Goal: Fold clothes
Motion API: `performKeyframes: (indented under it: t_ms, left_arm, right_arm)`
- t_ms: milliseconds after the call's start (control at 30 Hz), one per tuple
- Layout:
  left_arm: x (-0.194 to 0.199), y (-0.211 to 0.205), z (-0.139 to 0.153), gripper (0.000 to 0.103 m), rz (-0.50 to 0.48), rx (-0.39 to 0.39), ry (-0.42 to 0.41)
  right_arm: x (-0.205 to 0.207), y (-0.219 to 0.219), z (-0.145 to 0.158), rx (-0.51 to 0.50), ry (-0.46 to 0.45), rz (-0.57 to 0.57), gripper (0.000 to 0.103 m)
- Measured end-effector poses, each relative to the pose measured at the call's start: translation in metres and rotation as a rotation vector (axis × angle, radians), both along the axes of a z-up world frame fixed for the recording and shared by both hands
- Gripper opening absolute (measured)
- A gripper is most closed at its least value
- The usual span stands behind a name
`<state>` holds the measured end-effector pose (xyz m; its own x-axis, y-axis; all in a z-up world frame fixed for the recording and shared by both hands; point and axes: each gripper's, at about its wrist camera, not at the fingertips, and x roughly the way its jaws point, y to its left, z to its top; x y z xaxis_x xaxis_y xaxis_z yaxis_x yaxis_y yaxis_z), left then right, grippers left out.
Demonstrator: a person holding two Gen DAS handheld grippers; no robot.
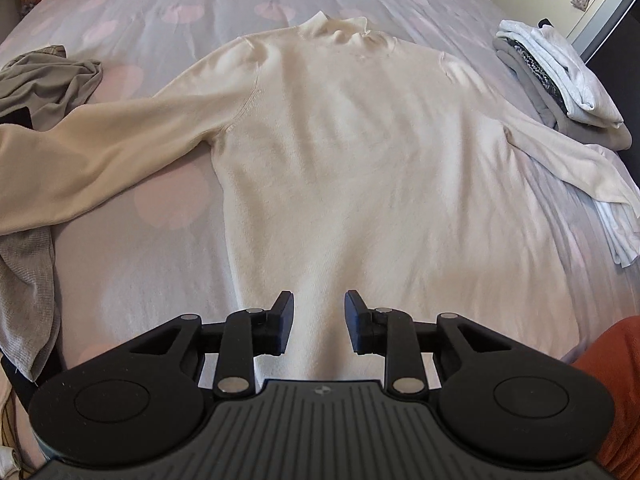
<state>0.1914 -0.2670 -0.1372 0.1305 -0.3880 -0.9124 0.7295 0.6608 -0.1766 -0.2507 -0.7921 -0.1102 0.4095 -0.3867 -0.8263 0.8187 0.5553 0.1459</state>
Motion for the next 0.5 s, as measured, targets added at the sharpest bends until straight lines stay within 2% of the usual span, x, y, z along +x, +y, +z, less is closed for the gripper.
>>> performKeyframes:
  t_ms: [100,300,367,433,500]
  left_arm:
    - [-0.001,-0.008,-0.005,0.025,0.0,0.025,0.007]
    - [-0.001,-0.024,-0.015,0.025,0.016,0.065,0.015]
    - [0.001,-0.029,-0.017,0.025,0.026,0.062,0.02]
    - [0.002,-0.033,-0.02,0.025,0.033,0.057,0.028]
    - [0.005,-0.037,-0.022,0.025,0.035,0.051,0.033]
  right_arm:
    - [-0.012,-0.014,-0.016,-0.006,-0.026,-0.026,0.045]
    - [-0.009,-0.028,-0.042,-0.002,-0.104,-0.016,0.045]
    - [-0.008,-0.027,-0.046,-0.001,-0.137,-0.01,0.039]
    - [-0.007,-0.025,-0.045,-0.008,-0.166,-0.003,0.012]
    - [-0.006,-0.026,-0.038,-0.014,-0.183,0.002,0.009]
